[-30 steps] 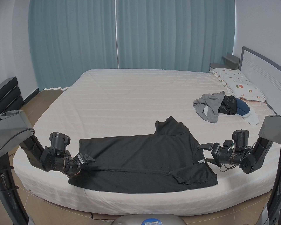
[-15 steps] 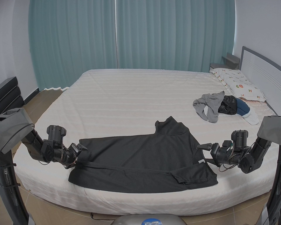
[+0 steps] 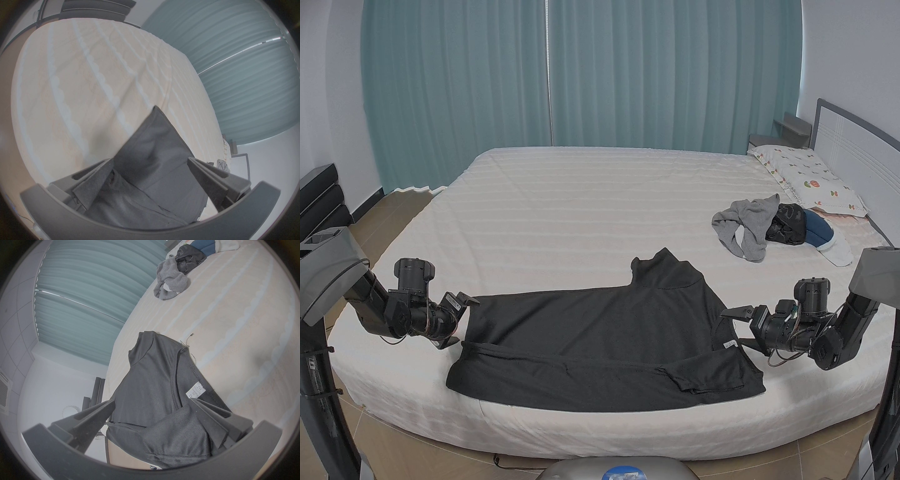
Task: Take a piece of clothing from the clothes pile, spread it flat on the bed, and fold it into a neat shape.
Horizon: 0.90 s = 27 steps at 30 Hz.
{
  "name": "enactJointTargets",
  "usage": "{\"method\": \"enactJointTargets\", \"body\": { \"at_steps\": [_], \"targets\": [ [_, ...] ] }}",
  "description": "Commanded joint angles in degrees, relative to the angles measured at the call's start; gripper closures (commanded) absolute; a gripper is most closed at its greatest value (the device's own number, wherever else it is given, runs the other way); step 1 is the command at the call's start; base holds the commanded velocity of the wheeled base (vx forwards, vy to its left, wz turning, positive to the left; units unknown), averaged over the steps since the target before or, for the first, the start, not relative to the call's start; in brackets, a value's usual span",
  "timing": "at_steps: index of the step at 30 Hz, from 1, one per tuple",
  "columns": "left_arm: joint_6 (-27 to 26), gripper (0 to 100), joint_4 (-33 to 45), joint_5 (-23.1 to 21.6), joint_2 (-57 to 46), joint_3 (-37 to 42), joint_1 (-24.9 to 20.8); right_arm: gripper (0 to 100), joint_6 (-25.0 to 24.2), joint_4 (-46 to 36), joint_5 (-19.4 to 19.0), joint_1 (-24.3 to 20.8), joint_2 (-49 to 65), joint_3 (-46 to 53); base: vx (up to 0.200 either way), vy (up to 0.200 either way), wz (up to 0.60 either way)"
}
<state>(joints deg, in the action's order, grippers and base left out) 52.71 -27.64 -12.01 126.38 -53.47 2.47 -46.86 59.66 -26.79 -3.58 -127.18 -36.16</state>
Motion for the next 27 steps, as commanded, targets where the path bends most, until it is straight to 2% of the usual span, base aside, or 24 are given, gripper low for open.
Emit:
{"method": "enactJointTargets", "body": {
  "at_steps": [1,4,6,18,19,27],
  "targets": [
    [-5.08,0,-0.05,-0.56,0.18,2.32,1.13,0,1.33,0.10,0.43,0.86,0.71,0.12,0.000,0.000,0.00],
    [-9.82,0,-0.23,-0.56,0.36,4.07,1.30,0,3.09,0.10,0.43,1.74,0.97,0.39,0.000,0.000,0.00],
    [-11.05,0,-0.23,-0.56,0.36,5.13,0.95,0,3.62,0.02,0.52,1.91,0.97,0.56,0.000,0.000,0.00],
    [-11.14,0,-0.40,-0.03,1.76,3.90,-1.68,0,5.20,0.10,0.60,1.74,0.53,0.91,0.000,0.000,0.00],
    [-11.14,100,-0.40,0.23,1.94,3.72,-1.95,0,5.90,0.10,1.13,1.74,0.36,0.91,0.000,0.000,0.00],
    [-11.32,100,-0.23,0.93,1.59,4.60,-1.86,0,8.63,0.10,3.15,1.47,-0.78,1.26,0.000,0.000,0.00]
  ]
}}
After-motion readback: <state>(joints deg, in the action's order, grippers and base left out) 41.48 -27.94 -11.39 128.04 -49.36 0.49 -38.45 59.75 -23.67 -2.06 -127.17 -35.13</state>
